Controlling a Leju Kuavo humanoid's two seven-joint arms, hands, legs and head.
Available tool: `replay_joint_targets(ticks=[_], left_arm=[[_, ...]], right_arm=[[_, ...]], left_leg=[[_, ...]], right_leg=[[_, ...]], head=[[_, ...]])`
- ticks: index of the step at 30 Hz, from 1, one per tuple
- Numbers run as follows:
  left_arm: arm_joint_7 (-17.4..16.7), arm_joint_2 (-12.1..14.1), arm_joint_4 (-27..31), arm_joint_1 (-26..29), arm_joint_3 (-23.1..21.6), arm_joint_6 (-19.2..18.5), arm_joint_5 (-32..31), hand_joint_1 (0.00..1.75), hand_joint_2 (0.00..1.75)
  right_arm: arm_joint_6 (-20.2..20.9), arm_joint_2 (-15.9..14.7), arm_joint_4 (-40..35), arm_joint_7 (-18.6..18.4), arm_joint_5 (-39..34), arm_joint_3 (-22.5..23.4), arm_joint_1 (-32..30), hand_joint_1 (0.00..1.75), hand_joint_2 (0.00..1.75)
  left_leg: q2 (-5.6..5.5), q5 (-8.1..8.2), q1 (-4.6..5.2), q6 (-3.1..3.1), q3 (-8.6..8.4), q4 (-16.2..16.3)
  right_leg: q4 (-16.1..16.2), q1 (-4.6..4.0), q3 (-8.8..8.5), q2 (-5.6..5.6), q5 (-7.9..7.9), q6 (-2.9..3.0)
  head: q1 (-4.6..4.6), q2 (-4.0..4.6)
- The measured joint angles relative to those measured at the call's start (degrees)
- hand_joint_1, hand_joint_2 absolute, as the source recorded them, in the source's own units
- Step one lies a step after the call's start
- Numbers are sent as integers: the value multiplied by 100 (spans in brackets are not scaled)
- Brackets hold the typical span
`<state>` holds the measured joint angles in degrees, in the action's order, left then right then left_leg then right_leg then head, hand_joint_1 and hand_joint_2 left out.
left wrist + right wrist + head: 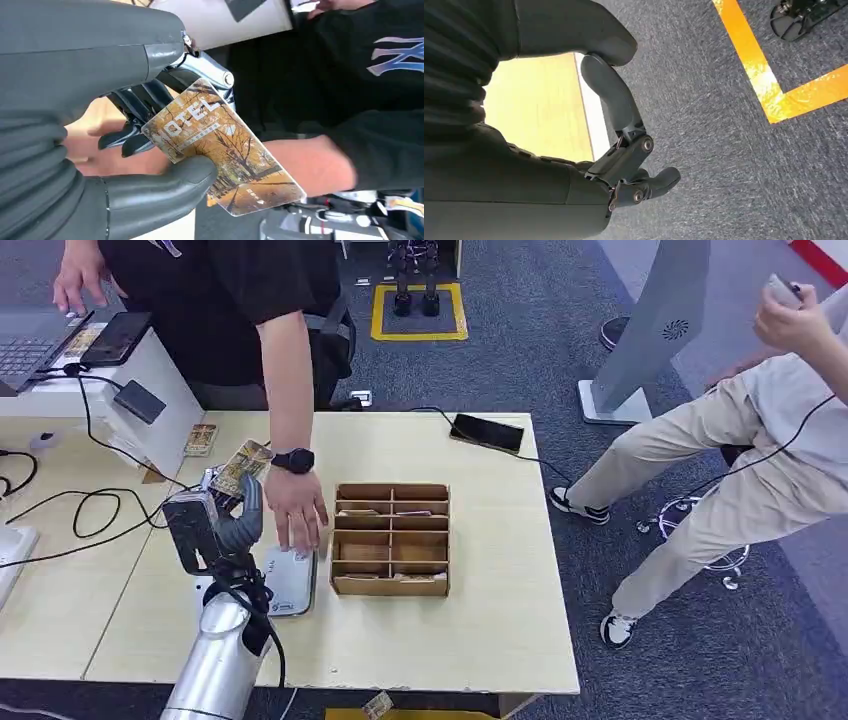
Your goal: Pass the card to the sensor for recognition and then transmit it.
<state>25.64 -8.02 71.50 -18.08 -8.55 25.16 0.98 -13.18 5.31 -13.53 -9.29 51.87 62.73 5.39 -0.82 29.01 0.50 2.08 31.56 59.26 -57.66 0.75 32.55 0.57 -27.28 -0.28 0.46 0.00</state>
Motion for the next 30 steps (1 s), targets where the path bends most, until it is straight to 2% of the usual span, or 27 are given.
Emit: replay_joint_targets(ticks=[10,19,20,21,30], left_arm=[[-304,59,11,-650,-227,-96,288,175,175],[-337,92,-92,-781,-312,-136,420,173,175],[-337,96,-112,-785,-317,-136,424,131,175],[-337,103,-136,-791,-323,-135,424,0,175],[-269,127,-343,-846,-487,153,151,0,175]], right_arm=[[0,13,28,-77,92,-13,6,0,175],[-9,42,48,-74,153,-79,10,0,175],[-9,42,50,-85,155,-83,10,0,175],[-9,44,52,-87,157,-85,10,0,175],[-26,44,52,-94,205,-87,11,0,175]], left_leg=[[2,-1,0,0,1,1],[3,0,0,0,3,0],[3,0,0,0,3,0],[3,0,0,0,3,1],[4,0,1,0,3,1]], right_leg=[[0,0,0,3,1,0],[0,0,3,6,0,0],[0,0,3,6,0,0],[0,0,3,7,0,0],[0,1,4,7,1,0]], head=[[0,0],[0,0],[0,0],[0,0],[0,0]])
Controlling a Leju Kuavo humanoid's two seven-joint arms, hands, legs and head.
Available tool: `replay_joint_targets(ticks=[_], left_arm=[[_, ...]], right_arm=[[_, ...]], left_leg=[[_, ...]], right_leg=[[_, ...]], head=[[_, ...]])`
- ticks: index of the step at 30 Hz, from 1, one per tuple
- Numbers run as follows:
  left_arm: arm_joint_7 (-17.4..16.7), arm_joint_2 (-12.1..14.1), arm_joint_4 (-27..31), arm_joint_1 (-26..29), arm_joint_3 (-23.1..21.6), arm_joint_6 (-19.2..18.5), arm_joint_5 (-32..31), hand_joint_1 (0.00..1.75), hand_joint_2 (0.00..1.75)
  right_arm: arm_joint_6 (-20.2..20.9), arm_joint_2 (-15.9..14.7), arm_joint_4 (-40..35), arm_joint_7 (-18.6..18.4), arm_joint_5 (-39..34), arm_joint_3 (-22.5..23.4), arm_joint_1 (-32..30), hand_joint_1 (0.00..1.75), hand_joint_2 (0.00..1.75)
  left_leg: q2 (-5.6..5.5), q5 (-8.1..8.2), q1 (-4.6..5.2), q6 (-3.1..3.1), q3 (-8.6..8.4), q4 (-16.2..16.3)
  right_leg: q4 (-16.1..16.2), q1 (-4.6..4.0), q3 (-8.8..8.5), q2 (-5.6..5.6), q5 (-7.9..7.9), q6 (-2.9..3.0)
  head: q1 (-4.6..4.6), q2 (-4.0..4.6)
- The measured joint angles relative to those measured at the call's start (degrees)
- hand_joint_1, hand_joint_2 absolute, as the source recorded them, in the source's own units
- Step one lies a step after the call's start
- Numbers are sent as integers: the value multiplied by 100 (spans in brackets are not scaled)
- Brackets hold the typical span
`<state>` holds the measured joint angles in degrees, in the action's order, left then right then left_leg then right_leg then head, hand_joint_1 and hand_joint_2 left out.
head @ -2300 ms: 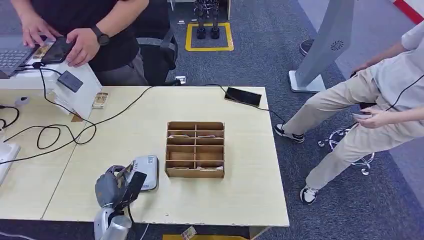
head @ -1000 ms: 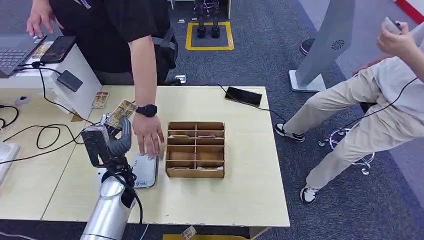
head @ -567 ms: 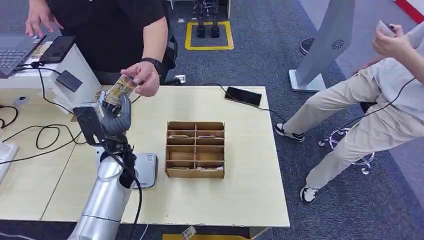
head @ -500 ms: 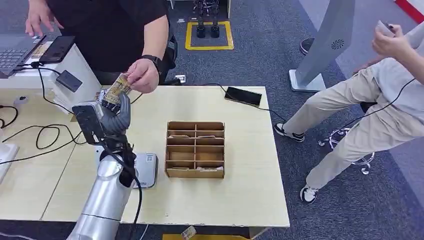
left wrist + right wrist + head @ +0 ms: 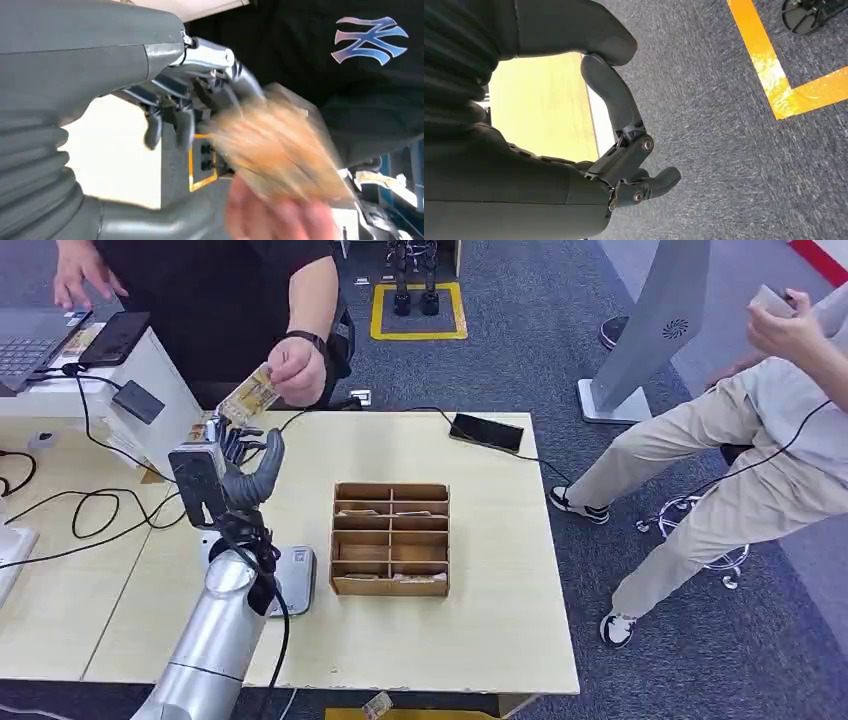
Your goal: Pass the card to the sensor for recognition and then transmit it.
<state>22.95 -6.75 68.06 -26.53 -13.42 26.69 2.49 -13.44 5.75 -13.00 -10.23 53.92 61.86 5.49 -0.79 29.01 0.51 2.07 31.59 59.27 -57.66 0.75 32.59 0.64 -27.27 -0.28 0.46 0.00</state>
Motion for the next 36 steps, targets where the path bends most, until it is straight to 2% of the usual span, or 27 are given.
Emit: replay_joint_targets(ticks=[4,5,10,11,15,18,25,36], left_arm=[[22,0,-55,-3,-26,37,0,0,175],[42,0,-61,-3,-26,59,4,0,0],[229,-20,-66,12,-26,341,92,0,0],[274,-20,-53,32,-26,354,125,0,175],[429,-20,313,292,-33,245,348,0,175],[570,9,786,624,-140,-106,467,0,175],[794,173,1742,1339,-472,-1616,857,0,175],[822,273,2172,1652,-562,-1713,879,0,175]], right_arm=[[-28,0,0,-9,0,-2,1,0,175],[-40,2,0,-9,2,-2,0,0,175],[-103,2,0,-15,13,-2,-1,0,175],[-109,2,0,-15,13,-2,-2,0,175],[-164,2,0,-9,9,-2,-9,0,175],[-164,2,0,-9,9,-2,-16,0,175],[-125,2,0,46,26,-2,-36,0,175],[-98,2,0,44,35,-2,-55,0,175]], left_leg=[[0,0,0,0,0,0],[0,0,0,0,0,0],[0,0,-1,0,1,0],[0,0,0,0,1,0],[0,1,0,0,2,0],[0,5,0,0,3,0],[0,7,0,0,3,-1],[0,6,-1,-1,2,-1]], right_leg=[[0,0,0,0,0,0],[0,0,0,0,0,0],[0,0,0,-1,0,0],[0,0,0,-1,0,0],[0,0,0,1,0,0],[0,0,0,1,-2,0],[1,0,1,1,-3,1],[1,0,0,0,-2,1]], head=[[0,0],[0,0],[0,0],[0,0],[0,0],[0,0],[-2,0],[0,0]])
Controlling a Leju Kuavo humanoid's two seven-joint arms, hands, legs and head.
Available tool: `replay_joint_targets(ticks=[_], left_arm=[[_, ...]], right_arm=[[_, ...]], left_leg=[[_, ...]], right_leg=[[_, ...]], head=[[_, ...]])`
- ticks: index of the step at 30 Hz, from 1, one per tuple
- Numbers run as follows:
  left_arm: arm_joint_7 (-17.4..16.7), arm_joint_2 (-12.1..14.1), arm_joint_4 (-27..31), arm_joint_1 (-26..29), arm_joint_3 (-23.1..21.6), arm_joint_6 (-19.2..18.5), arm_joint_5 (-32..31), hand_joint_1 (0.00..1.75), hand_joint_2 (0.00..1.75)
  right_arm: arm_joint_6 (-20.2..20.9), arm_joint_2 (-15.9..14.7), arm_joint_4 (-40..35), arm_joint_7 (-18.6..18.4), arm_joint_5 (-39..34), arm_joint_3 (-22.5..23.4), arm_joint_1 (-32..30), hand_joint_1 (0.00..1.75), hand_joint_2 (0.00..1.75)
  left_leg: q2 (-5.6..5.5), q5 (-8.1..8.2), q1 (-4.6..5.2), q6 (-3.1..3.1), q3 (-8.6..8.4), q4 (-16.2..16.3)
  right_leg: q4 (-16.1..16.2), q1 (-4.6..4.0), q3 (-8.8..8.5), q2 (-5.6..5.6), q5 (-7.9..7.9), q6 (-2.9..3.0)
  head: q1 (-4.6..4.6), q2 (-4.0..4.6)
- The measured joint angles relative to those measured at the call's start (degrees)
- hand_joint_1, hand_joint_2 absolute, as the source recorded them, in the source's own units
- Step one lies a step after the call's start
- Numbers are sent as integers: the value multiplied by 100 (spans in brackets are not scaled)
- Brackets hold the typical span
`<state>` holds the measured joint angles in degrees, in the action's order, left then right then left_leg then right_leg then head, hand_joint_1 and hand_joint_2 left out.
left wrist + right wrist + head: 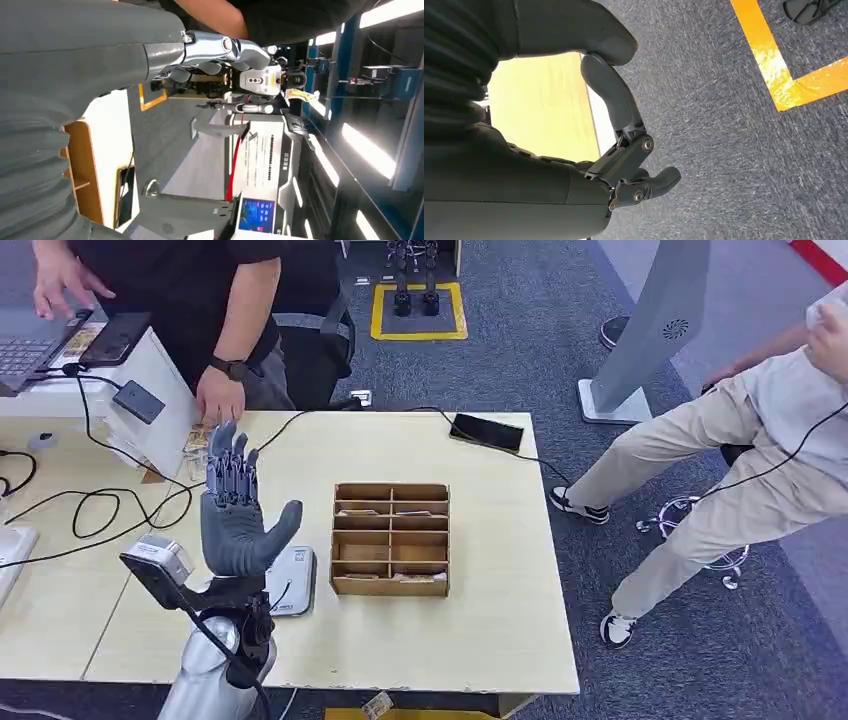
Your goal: Pass the card to the sensor for recognition and then transmit it.
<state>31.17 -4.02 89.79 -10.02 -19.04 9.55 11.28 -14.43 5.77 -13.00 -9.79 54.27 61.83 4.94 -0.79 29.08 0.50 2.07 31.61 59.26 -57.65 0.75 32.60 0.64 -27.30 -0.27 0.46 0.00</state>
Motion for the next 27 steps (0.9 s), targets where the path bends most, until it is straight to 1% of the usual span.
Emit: replay_joint_targets(ticks=[3,4,6,8,10,12,14,16,19,20,22,24,27], left_arm=[[2,13,37,16,-4,-2,0,0,175],[9,13,46,23,-9,-66,13,0,175],[105,44,90,65,-64,-436,-33,0,175],[196,74,138,155,-181,-760,-300,0,175],[254,127,142,221,-361,-910,-709,0,175],[260,188,138,252,-580,-903,-1138,0,175],[194,232,103,252,-792,-736,-1647,0,175],[28,278,4,232,-1015,-351,-2353,0,175],[-429,341,-326,79,-1305,324,-3486,0,175],[-633,358,-490,2,-1410,556,-3910,0,175],[-986,391,-847,-129,-1607,912,-4585,0,175],[-1219,398,-1140,-230,-1748,1158,-5050,0,175],[-1441,402,-1513,-340,-1906,1333,-5474,0,175]], right_arm=[[0,0,0,2,13,0,0,0,175],[0,0,0,2,13,0,0,0,175],[9,0,-2,9,13,0,0,0,175],[24,-2,-4,26,13,2,-2,0,175],[37,-2,-7,59,13,2,-6,0,175],[39,-4,-9,70,22,2,-5,0,175],[39,-11,-9,76,39,2,-5,0,175],[37,-24,-9,63,92,2,-6,0,175],[37,-37,-20,0,147,2,-5,0,175],[39,-42,-24,-9,157,2,-5,0,175],[50,-55,-28,-48,203,0,-5,0,175],[57,-65,-31,-55,234,0,-7,0,175],[57,-79,-31,-55,280,2,-5,0,175]], left_leg=[[0,0,0,0,0,0],[0,0,0,0,1,0],[0,1,0,0,1,0],[0,1,1,1,1,0],[0,2,1,1,1,0],[0,2,1,1,1,0],[0,2,2,1,1,0],[2,2,2,1,0,0],[1,1,2,1,-1,0],[1,1,2,1,-1,0],[2,1,1,1,-2,0],[3,0,1,0,-2,0],[3,1,1,1,-1,0]], right_leg=[[0,0,0,0,0,0],[0,0,0,0,0,0],[0,0,0,0,0,0],[1,1,0,1,0,0],[2,1,1,0,-1,0],[3,1,1,0,-1,0],[4,1,1,0,-1,-1],[4,1,2,0,0,-1],[4,1,1,0,0,-1],[4,1,1,0,1,-1],[3,0,1,0,1,0],[3,0,1,1,1,0],[3,0,1,1,0,0]], head=[[0,0],[0,0],[0,0],[0,0],[0,0],[0,0],[-2,0],[0,0],[0,0],[0,0],[0,0],[0,0],[0,0]])
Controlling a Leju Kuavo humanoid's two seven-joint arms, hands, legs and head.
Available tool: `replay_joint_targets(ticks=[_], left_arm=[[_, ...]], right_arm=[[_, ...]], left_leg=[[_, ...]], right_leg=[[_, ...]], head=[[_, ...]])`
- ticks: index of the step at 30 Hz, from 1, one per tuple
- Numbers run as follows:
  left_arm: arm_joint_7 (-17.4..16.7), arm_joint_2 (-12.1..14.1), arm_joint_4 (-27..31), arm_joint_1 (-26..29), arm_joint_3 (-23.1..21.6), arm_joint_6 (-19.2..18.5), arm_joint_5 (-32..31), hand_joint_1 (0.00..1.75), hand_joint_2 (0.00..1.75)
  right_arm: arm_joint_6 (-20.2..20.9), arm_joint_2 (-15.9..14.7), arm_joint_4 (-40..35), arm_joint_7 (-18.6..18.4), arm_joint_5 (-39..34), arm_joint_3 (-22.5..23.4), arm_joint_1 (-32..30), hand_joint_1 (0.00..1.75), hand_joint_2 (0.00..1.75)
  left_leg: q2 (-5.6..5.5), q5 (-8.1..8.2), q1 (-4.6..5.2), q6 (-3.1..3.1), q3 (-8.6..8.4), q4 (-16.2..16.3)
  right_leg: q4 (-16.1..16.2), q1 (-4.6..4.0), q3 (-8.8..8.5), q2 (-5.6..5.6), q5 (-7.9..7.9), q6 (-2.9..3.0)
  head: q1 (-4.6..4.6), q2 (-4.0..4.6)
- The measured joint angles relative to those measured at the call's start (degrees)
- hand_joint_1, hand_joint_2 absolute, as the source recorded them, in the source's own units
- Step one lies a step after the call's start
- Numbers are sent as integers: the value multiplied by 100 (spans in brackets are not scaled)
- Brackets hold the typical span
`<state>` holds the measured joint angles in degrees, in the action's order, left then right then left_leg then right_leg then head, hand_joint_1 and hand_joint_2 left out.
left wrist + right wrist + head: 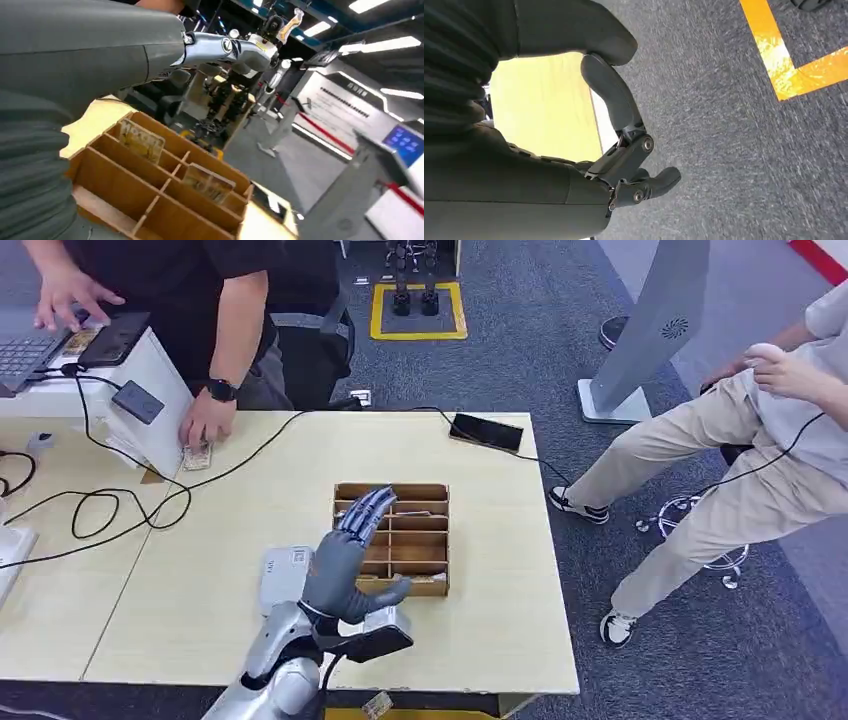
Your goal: Pass the card to the sensor for recognition and then transmit it.
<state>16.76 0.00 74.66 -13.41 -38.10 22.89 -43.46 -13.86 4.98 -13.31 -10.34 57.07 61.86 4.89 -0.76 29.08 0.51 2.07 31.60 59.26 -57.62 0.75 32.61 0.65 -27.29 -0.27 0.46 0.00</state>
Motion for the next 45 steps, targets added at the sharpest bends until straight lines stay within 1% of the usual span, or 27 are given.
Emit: replay_joint_targets(ticks=[5,7,10,14,16,18,21,23,26,33,37,45], left_arm=[[-410,2,-452,-117,-148,256,-635,0,175],[-452,7,-561,-157,-188,291,-708,0,175],[-684,9,-730,-216,-225,352,-953,0,175],[-929,-74,-973,-252,-227,352,-828,0,175],[-1205,-133,-1104,-270,-227,400,-911,0,175],[-1490,-197,-1199,-278,-223,548,-1068,0,175],[-1652,-284,-1285,-277,-171,792,-1233,0,175],[-1749,-339,-1333,-277,-98,1026,-1421,0,175],[-1816,-418,-1388,-273,59,1307,-1565,0,175],[-1836,-577,-1451,-259,378,1611,-1753,0,175],[-1851,-623,-1455,-239,503,1652,-1907,0,175],[-1810,-643,-1566,-240,549,1602,-2215,0,175]], right_arm=[[26,-13,0,0,52,-2,0,0,175],[37,-17,0,0,59,-2,0,0,175],[59,-26,0,0,72,0,-1,0,175],[39,-26,0,-7,76,0,-1,0,175],[17,-26,0,-18,66,0,-1,0,175],[-4,-26,0,-46,59,0,-5,0,175],[-20,-26,0,-48,57,0,-5,0,175],[-20,-26,0,-48,59,0,-6,0,175],[-22,-26,2,-46,63,2,-6,0,175],[-37,-22,2,-4,70,4,-5,0,175],[-37,-11,2,0,70,4,-5,0,175],[-18,0,2,2,98,7,-3,0,175]], left_leg=[[0,1,0,0,3,0],[0,1,0,0,3,0],[0,0,0,0,2,0],[-1,0,0,1,2,0],[-1,0,0,0,2,0],[-1,0,0,1,3,0],[-1,1,0,1,4,0],[-1,1,0,1,5,0],[-1,1,0,1,5,0],[-2,0,0,1,4,0],[-2,0,0,1,5,0],[-2,1,0,1,5,0]], right_leg=[[0,0,2,0,0,0],[0,0,2,0,0,0],[0,0,2,0,0,0],[0,0,1,-1,0,0],[0,0,1,0,0,0],[0,0,1,0,0,0],[0,0,2,-1,0,0],[0,0,2,-1,0,0],[0,0,2,-1,0,0],[0,0,1,-2,0,0],[0,0,1,-2,0,0],[0,0,1,-2,0,0]], head=[[0,0],[0,0],[0,0],[0,0],[-2,0],[2,0],[0,0],[2,0],[0,0],[0,0],[0,0],[0,0]])
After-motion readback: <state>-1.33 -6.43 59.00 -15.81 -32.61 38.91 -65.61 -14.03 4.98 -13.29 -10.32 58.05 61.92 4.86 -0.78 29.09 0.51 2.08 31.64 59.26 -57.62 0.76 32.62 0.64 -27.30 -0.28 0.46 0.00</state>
